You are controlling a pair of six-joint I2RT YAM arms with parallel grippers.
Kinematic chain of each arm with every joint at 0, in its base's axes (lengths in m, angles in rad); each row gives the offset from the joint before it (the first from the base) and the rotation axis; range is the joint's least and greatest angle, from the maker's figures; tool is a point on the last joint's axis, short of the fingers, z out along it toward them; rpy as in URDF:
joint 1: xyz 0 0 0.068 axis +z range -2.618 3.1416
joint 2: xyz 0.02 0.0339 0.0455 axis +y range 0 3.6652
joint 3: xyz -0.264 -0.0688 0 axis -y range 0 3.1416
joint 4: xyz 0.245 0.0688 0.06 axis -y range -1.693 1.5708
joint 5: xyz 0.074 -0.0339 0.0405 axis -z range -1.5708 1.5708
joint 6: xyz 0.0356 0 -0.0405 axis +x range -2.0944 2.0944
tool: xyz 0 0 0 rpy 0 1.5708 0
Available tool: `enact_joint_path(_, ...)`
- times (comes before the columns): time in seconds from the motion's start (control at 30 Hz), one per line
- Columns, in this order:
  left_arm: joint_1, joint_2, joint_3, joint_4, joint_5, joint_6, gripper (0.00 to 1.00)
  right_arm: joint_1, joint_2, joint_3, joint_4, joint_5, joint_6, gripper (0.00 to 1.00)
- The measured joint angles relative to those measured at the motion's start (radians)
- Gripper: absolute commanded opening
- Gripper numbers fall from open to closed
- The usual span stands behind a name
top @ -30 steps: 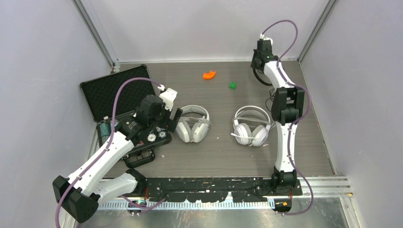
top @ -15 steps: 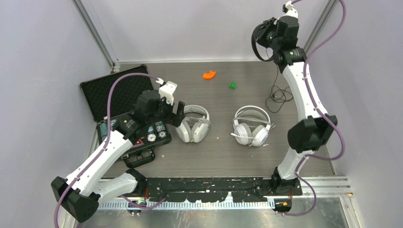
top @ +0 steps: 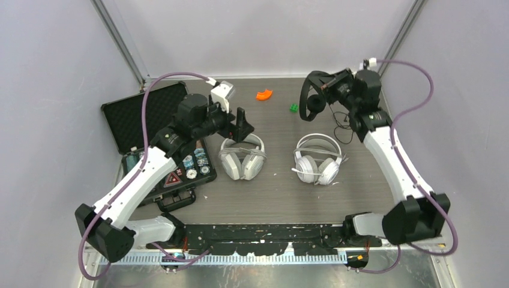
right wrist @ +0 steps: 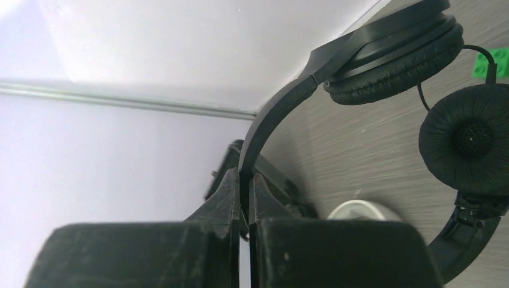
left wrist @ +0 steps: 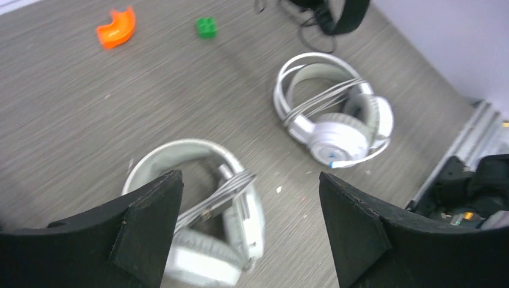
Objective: Wrap the headphones
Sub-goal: Pick up the headphones from the corner of the board.
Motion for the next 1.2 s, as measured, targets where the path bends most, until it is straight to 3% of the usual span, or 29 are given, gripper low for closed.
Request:
enact_joint_path(0.1,0.0,0.038,0.0,0.104,0.1,-0.011,0.92,0.019,-0.112,-0.137,0.086,0.068,0.161,0.0)
enact_joint_path(0.23,-0.006,0.109,0.011,0.272,0.175,-0.027,0.94,0.071,-0.16,-0.192,0.178,0.158,0.269,0.0)
enact_joint_path(0.47,-0.078,0.356,0.22,0.377,0.163,0.004,0.94,0.105,-0.162,-0.286,0.316,0.28,0.411,0.0)
enact_joint_path(0.77,-0.185,0.509,0.344,0.426,0.063,0.097,0.83,0.119,-0.185,-0.312,0.325,0.375,0.505,0.0)
enact_joint_path(0.93,-0.194,0.571,0.354,0.453,0.01,0.115,0.75,0.122,-0.197,-0.327,0.343,0.385,0.546,0.0)
enact_joint_path(1.13,-0.195,0.629,0.387,0.461,-0.012,0.116,0.73,0.123,-0.198,-0.34,0.359,0.385,0.566,0.0)
enact_joint_path(1.2,-0.195,0.629,0.386,0.467,-0.005,0.119,0.68,0.123,-0.198,-0.339,0.356,0.383,0.554,0.0)
